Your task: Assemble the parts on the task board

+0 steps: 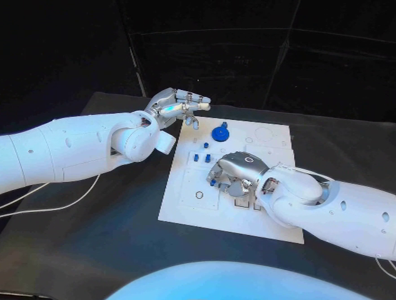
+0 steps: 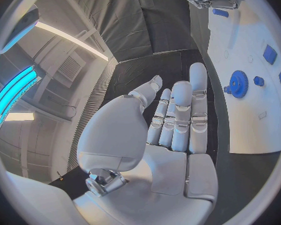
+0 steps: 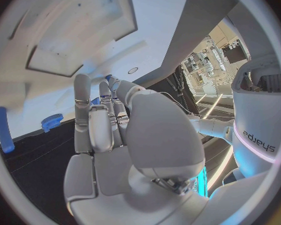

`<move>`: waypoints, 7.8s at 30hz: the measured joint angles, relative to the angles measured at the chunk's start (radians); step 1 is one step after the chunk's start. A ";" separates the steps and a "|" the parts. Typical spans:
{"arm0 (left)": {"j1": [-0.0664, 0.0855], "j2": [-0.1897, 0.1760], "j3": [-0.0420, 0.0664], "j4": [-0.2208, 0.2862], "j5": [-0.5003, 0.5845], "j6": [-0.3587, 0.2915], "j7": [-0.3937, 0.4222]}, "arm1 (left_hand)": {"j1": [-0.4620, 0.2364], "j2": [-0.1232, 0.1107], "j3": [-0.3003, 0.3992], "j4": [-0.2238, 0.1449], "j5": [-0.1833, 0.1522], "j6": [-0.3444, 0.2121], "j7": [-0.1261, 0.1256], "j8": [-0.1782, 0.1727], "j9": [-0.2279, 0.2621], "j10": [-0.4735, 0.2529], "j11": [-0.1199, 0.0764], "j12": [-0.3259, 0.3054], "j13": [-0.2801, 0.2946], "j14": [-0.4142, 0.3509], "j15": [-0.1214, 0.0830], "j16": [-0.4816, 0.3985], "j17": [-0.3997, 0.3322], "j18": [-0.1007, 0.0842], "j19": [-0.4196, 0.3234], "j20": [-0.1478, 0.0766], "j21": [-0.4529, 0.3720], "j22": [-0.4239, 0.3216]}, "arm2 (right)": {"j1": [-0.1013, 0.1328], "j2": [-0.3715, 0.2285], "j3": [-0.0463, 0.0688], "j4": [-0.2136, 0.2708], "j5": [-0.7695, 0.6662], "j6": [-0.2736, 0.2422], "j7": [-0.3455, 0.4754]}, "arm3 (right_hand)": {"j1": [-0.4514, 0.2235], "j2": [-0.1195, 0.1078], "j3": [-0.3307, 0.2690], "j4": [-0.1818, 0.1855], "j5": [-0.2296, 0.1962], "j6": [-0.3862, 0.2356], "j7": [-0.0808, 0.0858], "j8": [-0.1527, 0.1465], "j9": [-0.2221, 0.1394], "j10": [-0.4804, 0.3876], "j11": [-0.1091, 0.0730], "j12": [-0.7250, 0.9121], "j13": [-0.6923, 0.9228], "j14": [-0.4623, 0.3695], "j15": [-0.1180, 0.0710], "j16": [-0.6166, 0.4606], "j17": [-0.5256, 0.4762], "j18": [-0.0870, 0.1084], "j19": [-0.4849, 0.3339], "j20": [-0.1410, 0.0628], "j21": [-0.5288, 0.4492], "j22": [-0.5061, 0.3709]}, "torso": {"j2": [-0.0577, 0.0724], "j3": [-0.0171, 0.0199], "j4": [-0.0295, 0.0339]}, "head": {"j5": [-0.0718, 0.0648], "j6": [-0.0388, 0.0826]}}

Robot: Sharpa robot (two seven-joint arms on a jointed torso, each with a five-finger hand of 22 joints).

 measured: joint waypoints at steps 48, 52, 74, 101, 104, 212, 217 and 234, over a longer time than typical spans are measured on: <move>0.000 0.003 0.000 -0.008 0.000 0.008 -0.018 | 0.000 0.000 -0.005 0.000 0.000 -0.004 0.004 0.000 -0.001 -0.004 0.004 0.004 0.000 -0.004 0.004 0.000 -0.001 0.000 0.000 0.000 -0.004 -0.003 | 0.008 -0.103 0.001 0.083 0.076 -0.145 0.011 | -0.082 -0.055 -0.106 0.029 0.053 -0.126 0.010 -0.029 -0.009 -0.162 0.026 -0.023 -0.002 0.000 0.025 -0.012 -0.043 0.000 -0.019 0.030 -0.031 -0.036 | -0.001 0.0002 0.0000 | -0.010 0.007; 0.000 0.002 -0.001 -0.009 0.000 0.008 -0.018 | 0.000 0.000 -0.006 0.000 0.000 -0.004 0.004 0.000 0.000 -0.004 0.004 0.004 0.000 -0.004 0.004 0.000 -0.001 0.000 0.000 0.000 -0.004 -0.003 | 0.032 -0.146 0.002 0.105 0.155 -0.153 0.015 | -0.088 -0.049 -0.131 0.036 0.058 -0.156 0.005 -0.029 -0.009 -0.178 0.023 -0.018 -0.003 0.000 0.025 -0.015 -0.055 0.000 -0.019 0.030 -0.035 -0.048 | -0.001 0.0004 -0.0001 | -0.023 0.019; 0.000 0.001 -0.001 -0.008 0.001 0.026 -0.012 | 0.000 0.000 -0.011 -0.006 0.000 -0.004 0.004 0.000 0.000 -0.011 0.004 0.008 0.001 -0.004 0.004 0.000 -0.003 0.000 0.000 0.000 -0.008 -0.005 | 0.149 -0.279 0.009 0.082 0.287 0.023 -0.009 | -0.059 -0.030 -0.288 0.043 0.062 -0.232 0.007 -0.029 -0.008 -0.303 0.042 0.045 0.001 0.000 0.033 -0.061 -0.124 0.000 -0.018 0.036 -0.077 -0.086 | 0.000 -0.0002 -0.0018 | -0.058 0.052; 0.000 0.007 -0.001 -0.016 0.001 0.040 -0.013 | 0.000 0.000 -0.014 -0.003 0.000 -0.007 0.007 0.000 0.000 -0.011 0.004 0.008 0.001 -0.004 0.004 0.000 -0.003 0.000 0.000 0.000 -0.008 -0.006 | 0.142 -0.203 0.007 0.024 0.135 0.181 -0.058 | -0.009 0.018 -0.262 0.047 0.062 -0.119 0.016 -0.009 0.000 -0.171 0.021 0.105 -0.009 -0.004 0.029 -0.017 -0.078 0.000 0.013 0.027 -0.054 -0.054 | 0.001 0.0007 0.0004 | -0.065 0.046; 0.000 0.007 -0.001 -0.016 0.001 0.040 -0.013 | 0.000 0.000 -0.014 -0.003 0.000 -0.007 0.007 0.000 0.000 -0.011 0.004 0.008 0.001 -0.004 0.004 0.000 -0.003 0.000 0.000 0.000 -0.008 -0.006 | 0.141 -0.202 0.007 0.021 0.127 0.188 -0.063 | -0.009 0.018 -0.244 0.047 0.062 -0.106 0.013 -0.009 0.000 -0.151 0.019 0.098 -0.009 0.000 0.025 -0.012 -0.076 0.000 0.013 0.027 -0.049 -0.051 | 0.001 0.0007 0.0003 | -0.065 0.046; -0.003 0.003 -0.001 -0.010 0.001 0.028 0.004 | 0.000 0.000 -0.022 0.006 0.000 -0.007 0.007 0.000 0.000 -0.014 0.007 0.012 0.001 -0.004 0.004 0.000 -0.005 0.000 0.003 0.003 -0.012 -0.009 | -0.005 0.021 0.053 0.080 0.077 0.095 0.001 | 0.032 0.020 -0.021 -0.043 -0.010 -0.039 0.011 -0.011 -0.006 -0.051 0.025 0.041 -0.007 0.000 0.011 0.012 -0.052 0.000 0.005 0.005 0.032 0.018 | 0.001 0.0008 -0.0007 | -0.039 0.023; -0.003 0.003 -0.001 -0.010 0.001 0.029 0.004 | 0.000 0.000 -0.022 0.006 0.000 -0.007 0.007 0.000 0.000 -0.014 0.007 0.012 0.001 -0.004 0.004 0.000 -0.005 0.000 0.003 0.003 -0.012 -0.010 | -0.009 0.027 0.052 0.073 0.067 0.101 0.001 | 0.031 0.018 -0.018 -0.046 -0.006 -0.039 0.011 -0.011 -0.006 -0.051 0.025 0.041 -0.007 0.000 0.011 0.012 -0.050 0.000 0.005 0.005 0.037 0.020 | 0.001 0.0007 -0.0006 | -0.037 0.023; -0.003 0.004 -0.001 -0.011 0.001 0.030 0.004 | 0.000 0.000 -0.022 0.006 0.000 -0.007 0.007 0.000 0.000 -0.014 0.007 0.012 0.002 -0.004 0.004 0.000 -0.005 0.000 0.002 0.002 -0.012 -0.010 | -0.016 0.031 0.049 0.065 0.043 0.126 -0.006 | 0.030 0.017 -0.018 -0.046 -0.006 -0.039 0.011 -0.011 -0.006 -0.050 0.025 0.040 -0.006 0.000 0.011 0.012 -0.051 0.000 0.002 0.009 0.037 0.021 | 0.000 0.0006 0.0000 | -0.036 0.022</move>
